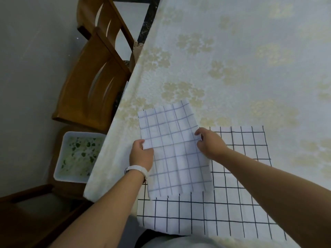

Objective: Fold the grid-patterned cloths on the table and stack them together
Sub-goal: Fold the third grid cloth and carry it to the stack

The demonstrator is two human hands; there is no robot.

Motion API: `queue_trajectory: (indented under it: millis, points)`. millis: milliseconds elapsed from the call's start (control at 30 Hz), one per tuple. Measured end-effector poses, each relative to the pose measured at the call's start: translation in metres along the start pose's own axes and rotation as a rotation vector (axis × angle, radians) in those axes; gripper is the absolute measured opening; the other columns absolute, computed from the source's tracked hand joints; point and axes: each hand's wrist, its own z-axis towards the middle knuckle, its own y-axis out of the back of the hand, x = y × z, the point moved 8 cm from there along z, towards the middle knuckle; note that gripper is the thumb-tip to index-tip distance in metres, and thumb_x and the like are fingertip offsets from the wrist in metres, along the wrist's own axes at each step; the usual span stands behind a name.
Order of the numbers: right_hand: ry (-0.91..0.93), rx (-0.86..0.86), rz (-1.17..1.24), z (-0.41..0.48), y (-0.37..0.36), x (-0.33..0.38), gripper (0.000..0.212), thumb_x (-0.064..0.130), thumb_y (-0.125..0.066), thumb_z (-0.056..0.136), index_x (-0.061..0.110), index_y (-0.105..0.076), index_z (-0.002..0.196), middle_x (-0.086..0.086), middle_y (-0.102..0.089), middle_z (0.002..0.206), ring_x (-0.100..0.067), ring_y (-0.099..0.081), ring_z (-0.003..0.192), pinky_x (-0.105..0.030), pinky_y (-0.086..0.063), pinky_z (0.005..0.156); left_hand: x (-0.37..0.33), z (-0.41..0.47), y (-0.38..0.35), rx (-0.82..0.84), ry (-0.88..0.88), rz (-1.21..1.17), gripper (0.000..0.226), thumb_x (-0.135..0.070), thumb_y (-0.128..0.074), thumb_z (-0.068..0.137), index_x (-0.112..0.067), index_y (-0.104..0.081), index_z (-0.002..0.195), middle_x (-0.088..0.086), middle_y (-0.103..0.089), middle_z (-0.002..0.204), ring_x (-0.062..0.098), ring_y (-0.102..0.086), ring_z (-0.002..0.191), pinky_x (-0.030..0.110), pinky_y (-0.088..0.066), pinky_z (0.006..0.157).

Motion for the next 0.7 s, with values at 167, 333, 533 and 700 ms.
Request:
queue_trajectory:
  millis: [167,333,533,700]
  points:
    - [-0.055,0.022,0.02,-0.012,-0.001,-0.011,0.03,0.01,-0.052,0.087,0.018,-0.056,0.115,0.003,-0.055,0.077,-0.017,-0.056,0.065,-0.031,-0.045,0.059,-0.005,-0.003,-0.005,0.042,-0.041,-0.011,0.028,-0.013,-0.058,0.092,-0.023,-0.055,0.118,-0.014,-0.051,0.093,0.008,-0.054,0.076,0.022,-0.045,0.063]
    - [-0.082,-0.015,0.114,-0.02,-0.001,-0.017,0.027,0.01,-0.053,0.087,0.017,-0.058,0.113,0.004,-0.055,0.081,-0.012,-0.052,0.065,-0.024,-0.04,0.054,0.004,-0.003,0.0,0.038,-0.061,0.168,0.022,-0.018,-0.057,0.091,-0.025,-0.056,0.112,-0.003,-0.058,0.098,0.012,-0.058,0.073,0.022,-0.044,0.056]
    - [-0.096,-0.052,0.159,-0.02,0.0,-0.014,0.03,0.013,-0.054,0.088,0.015,-0.056,0.118,0.0,-0.054,0.096,-0.015,-0.054,0.072,-0.027,-0.044,0.06,-0.014,0.012,0.008,-0.021,-0.147,0.375,0.03,-0.03,-0.059,0.089,-0.018,-0.057,0.117,0.005,-0.043,0.126,0.02,-0.055,0.095,0.034,-0.049,0.084]
    - [-0.055,-0.116,0.049,0.002,0.016,-0.001,0.041,0.018,-0.054,0.089,0.016,-0.048,0.129,-0.005,-0.046,0.126,-0.02,-0.054,0.094,-0.036,-0.051,0.079,-0.061,0.049,0.004,0.004,-0.29,0.602,0.044,-0.035,-0.057,0.089,-0.021,-0.05,0.129,0.005,-0.042,0.133,0.027,-0.049,0.115,0.039,-0.045,0.095]
